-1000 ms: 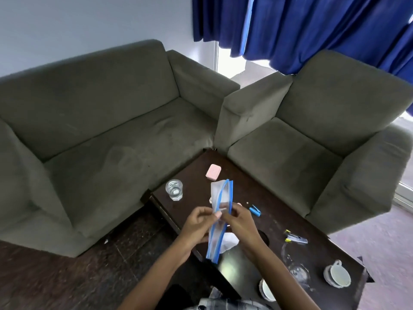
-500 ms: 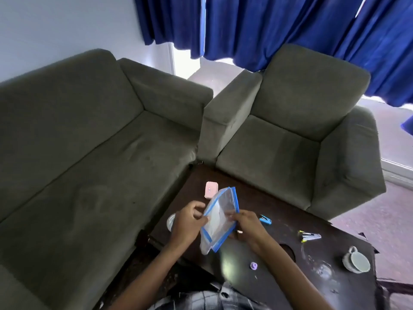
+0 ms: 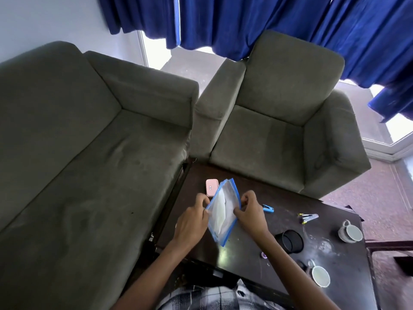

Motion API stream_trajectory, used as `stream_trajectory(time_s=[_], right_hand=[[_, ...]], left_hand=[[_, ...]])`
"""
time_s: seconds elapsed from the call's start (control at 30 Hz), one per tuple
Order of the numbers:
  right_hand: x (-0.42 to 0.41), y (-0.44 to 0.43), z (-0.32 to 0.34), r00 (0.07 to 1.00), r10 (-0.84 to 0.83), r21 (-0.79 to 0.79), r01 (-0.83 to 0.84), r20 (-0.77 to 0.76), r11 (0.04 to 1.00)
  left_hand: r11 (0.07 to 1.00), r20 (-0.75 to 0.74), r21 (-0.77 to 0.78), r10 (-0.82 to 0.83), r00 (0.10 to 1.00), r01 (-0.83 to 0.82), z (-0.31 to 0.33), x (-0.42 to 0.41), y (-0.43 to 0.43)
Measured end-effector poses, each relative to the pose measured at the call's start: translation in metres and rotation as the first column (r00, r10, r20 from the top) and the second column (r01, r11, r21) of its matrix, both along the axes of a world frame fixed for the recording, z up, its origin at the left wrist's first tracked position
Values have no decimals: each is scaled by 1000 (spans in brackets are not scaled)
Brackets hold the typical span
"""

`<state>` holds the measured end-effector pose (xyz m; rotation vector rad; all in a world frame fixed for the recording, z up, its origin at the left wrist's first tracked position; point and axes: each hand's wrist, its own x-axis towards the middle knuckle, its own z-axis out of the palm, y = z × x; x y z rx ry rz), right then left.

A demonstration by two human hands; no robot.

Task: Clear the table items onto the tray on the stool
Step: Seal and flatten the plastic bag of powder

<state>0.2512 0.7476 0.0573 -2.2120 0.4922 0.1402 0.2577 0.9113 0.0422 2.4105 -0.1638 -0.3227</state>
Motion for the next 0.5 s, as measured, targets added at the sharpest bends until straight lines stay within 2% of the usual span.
stream_trajectory(time_s=[0.13, 0.27, 0.37, 0.5], right_hand=[[-2, -6, -4, 997, 64, -123, -60, 32, 991], [-5, -15, -5, 983, 160, -157, -145, 86, 977], [-5, -21, -9, 965, 257, -191, -245, 42, 951], [2, -27, -10, 974, 228, -211, -221, 9, 952]], left_hand=[[999, -18, -1, 33, 999, -33, -6, 6, -5], [997, -3, 22, 68, 998, -68, -6, 8, -12], [996, -5, 78, 52, 999, -51, 0, 8, -18], [992, -2, 126, -8, 1000, 8, 9, 6, -27]])
